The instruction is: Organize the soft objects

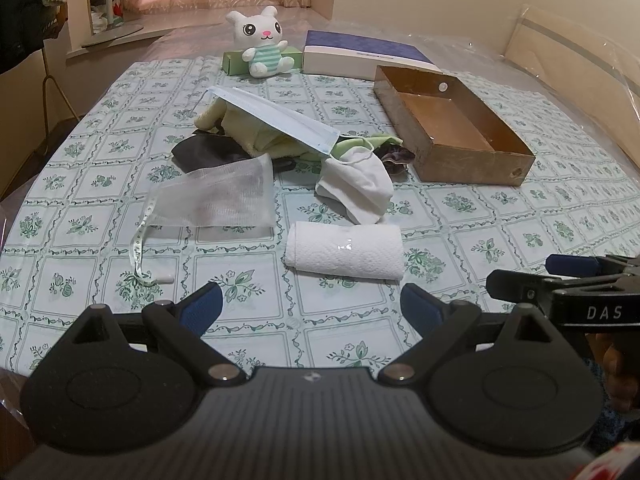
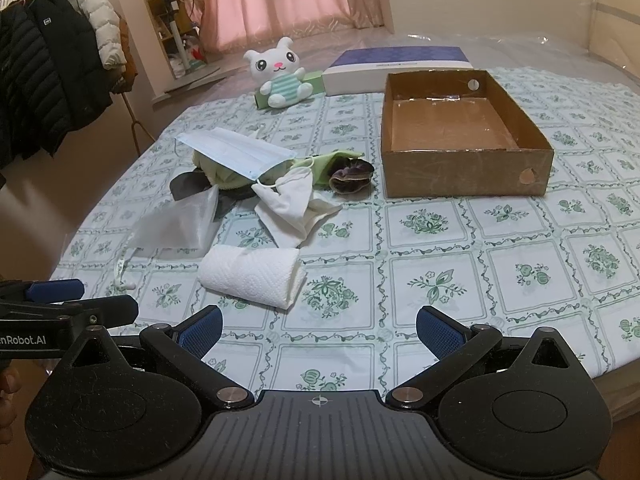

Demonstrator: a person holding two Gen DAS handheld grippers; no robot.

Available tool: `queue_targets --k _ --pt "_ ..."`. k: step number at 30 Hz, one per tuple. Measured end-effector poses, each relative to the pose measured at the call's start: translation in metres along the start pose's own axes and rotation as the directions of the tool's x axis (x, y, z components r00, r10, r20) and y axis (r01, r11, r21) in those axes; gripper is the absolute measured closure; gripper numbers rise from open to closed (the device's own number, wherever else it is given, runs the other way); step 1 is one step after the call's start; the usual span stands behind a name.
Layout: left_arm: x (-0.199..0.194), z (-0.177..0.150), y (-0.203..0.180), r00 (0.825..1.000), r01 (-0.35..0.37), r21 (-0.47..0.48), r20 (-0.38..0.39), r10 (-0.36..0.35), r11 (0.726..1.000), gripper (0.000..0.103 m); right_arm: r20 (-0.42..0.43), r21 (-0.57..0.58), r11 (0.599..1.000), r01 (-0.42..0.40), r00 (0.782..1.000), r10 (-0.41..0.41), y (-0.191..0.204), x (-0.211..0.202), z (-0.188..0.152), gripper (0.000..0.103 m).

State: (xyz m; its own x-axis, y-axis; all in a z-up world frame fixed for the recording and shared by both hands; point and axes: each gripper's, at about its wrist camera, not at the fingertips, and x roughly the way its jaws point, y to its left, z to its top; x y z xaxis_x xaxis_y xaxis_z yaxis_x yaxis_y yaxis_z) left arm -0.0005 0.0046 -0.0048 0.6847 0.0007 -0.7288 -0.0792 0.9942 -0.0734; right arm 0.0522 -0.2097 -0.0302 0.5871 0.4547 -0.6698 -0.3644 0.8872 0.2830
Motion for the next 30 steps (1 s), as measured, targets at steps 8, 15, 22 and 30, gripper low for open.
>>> queue_targets --k 8,15,22,30 --pt "0.0013 -0.0003 0.0012 1.000 -0.001 -0.002 -0.003 0.001 1.000 0.008 -0.001 -0.001 1.000 -0.001 1.000 0.001 0.0004 0.0009 -0.0003 0.000" --pt "0.0023 -0.0003 0.0015 1.000 -0.003 -0.004 -0.005 0.003 1.000 0.008 -0.002 -0.002 1.000 -0.001 1.000 0.001 0.0013 0.0021 -0.0012 0.000" --pt "0.0043 -0.0007 0.0027 1.000 -0.005 -0.008 -0.009 0.005 1.000 0.008 -0.003 -0.005 1.000 -0.002 1.000 0.002 0.0017 0.0039 -0.0023 0.000" --pt "0.0080 -0.0015 0.0047 1.000 -0.010 -0.014 -0.016 0.009 1.000 0.008 -0.008 -0.007 1.000 -0.003 1.000 0.002 0.0021 0.0062 -0.0036 0.000"
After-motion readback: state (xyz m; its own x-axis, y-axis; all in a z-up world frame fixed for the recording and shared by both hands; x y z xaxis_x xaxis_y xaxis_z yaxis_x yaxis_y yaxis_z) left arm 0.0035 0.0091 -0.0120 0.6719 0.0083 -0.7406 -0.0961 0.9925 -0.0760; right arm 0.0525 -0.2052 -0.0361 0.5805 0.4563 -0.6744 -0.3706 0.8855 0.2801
